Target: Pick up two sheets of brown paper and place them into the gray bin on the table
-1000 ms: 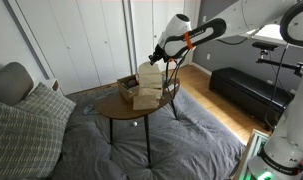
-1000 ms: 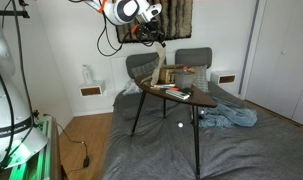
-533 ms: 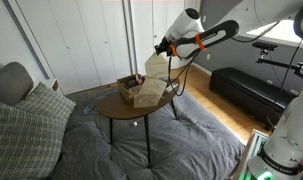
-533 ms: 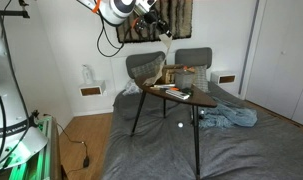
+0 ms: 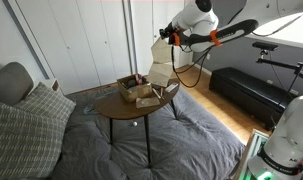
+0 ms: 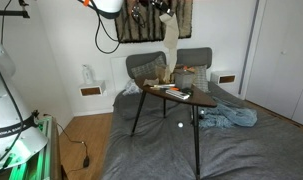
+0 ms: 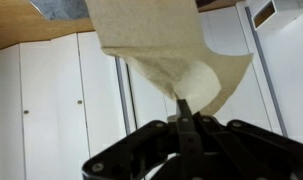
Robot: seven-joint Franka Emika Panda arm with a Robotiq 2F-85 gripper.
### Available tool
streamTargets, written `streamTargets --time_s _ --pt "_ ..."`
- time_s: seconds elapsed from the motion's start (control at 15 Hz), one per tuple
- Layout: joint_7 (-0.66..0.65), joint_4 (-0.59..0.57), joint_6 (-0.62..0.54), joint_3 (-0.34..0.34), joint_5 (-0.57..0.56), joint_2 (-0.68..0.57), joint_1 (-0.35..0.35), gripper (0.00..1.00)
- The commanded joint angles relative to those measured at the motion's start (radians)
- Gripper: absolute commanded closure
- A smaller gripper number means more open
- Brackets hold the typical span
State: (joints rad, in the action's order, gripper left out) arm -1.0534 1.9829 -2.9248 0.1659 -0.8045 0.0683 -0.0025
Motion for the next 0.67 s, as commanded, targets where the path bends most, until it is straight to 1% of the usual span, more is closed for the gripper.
streamTargets --time_s 0.0,0.27,0.33,0.4,0.47,0.6 --pt "-0.189 0.015 -0.031 -0.022 -0.156 0.05 -0.013 1.0" --pt "-0.422 -0.014 -0.008 -0.044 -0.355 0.071 -0.032 1.0" --pt "-0.467 -0.02 0.006 -0.047 -0.39 0.069 -0.033 1.0" --pt "-0.43 -0.003 0.001 -0.04 -0.348 0.056 -0.013 1.0" --pt "-0.387 -0.009 -0.009 -0.026 -0.323 0.057 -0.011 0.99" --pt "-0.39 -0.005 -0.009 -0.03 -0.323 0.052 -0.009 0.99"
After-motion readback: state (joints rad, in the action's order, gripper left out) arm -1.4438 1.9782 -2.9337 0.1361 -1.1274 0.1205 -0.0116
